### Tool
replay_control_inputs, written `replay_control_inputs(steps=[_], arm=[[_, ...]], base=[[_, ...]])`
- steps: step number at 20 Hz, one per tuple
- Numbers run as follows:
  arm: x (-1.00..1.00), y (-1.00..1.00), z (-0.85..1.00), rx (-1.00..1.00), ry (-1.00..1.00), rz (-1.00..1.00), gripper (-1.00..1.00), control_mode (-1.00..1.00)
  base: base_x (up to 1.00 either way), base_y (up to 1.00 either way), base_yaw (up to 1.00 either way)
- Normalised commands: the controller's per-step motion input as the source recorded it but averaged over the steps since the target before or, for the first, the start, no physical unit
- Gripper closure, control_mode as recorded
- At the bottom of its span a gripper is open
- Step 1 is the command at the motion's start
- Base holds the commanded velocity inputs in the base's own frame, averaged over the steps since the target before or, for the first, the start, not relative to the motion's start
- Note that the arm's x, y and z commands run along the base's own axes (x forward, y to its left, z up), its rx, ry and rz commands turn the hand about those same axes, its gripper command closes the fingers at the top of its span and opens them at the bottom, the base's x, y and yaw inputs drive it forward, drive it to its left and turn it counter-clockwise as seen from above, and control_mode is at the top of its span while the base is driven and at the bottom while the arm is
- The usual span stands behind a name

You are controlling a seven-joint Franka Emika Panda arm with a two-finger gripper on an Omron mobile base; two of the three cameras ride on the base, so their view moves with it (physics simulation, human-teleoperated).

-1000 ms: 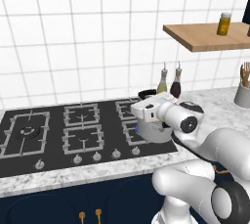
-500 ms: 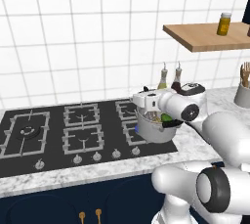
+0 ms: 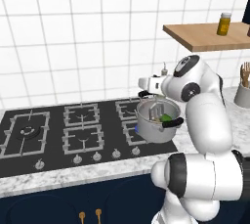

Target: Put the onion and avocado in the pot. Retrieve the spatula and lightly stir the vegetables in the pot.

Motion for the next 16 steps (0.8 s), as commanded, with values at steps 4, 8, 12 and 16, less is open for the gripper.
replay_control_inputs(steps=[4,8,12,16], arm=[[0.00,-0.45,-0.15,0.07,0.13,-0.05,1.00,-1.00],[0.00,-0.58,-0.38,0.00,0.00,-0.03,1.00,-1.00],[0.03,-0.54,-0.56,0.00,-0.05,0.00,1.00,-1.00],[0.28,-0.26,-0.70,-0.01,-0.15,0.00,1.00,-1.00]], base=[[0.00,0.00,0.00],[0.00,0.00,0.00],[0.00,0.00,0.00],[0.00,0.00,0.00]])
